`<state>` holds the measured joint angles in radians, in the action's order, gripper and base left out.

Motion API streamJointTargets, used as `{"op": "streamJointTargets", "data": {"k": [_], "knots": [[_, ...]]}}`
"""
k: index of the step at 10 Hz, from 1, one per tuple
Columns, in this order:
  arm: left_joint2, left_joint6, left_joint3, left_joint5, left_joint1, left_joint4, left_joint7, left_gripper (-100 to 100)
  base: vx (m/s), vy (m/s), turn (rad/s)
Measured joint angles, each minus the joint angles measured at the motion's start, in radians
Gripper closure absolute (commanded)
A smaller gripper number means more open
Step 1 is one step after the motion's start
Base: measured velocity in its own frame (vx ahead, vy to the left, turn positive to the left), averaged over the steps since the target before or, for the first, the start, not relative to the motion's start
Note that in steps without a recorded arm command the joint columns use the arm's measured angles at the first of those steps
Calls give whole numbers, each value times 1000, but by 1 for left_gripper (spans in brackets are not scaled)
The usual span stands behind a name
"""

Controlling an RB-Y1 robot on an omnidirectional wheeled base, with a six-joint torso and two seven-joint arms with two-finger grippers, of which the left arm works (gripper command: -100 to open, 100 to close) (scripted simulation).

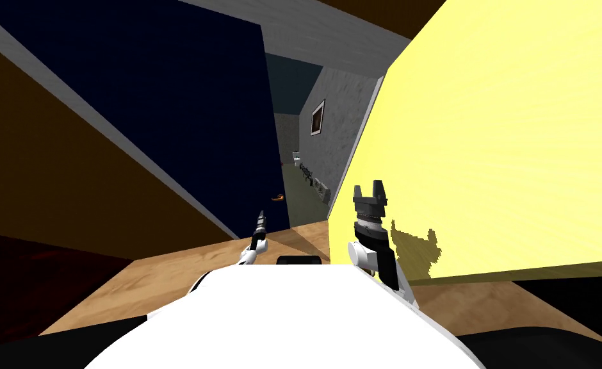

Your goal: Pull the door open

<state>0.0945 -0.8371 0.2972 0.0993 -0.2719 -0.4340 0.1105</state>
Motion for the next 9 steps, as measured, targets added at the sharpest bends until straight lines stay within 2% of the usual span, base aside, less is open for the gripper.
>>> {"op": "streamJointTargets", "data": {"k": [1, 2, 4, 8, 9], "knots": [[-11, 1, 2, -2, 5, -17, -1, -100, 181, 10, -100], [-13, -16, 5, -1, -12, 14, -3, -100, 182, 11, -83], [-31, -13, 7, -4, -1, -16, -3, -100, 206, 35, -116], [-54, -31, 13, -7, -12, -3, -6, -100, 207, 3, -69], [-61, -28, 13, -8, -6, -17, -7, -100, 79, -11, -2]]}}
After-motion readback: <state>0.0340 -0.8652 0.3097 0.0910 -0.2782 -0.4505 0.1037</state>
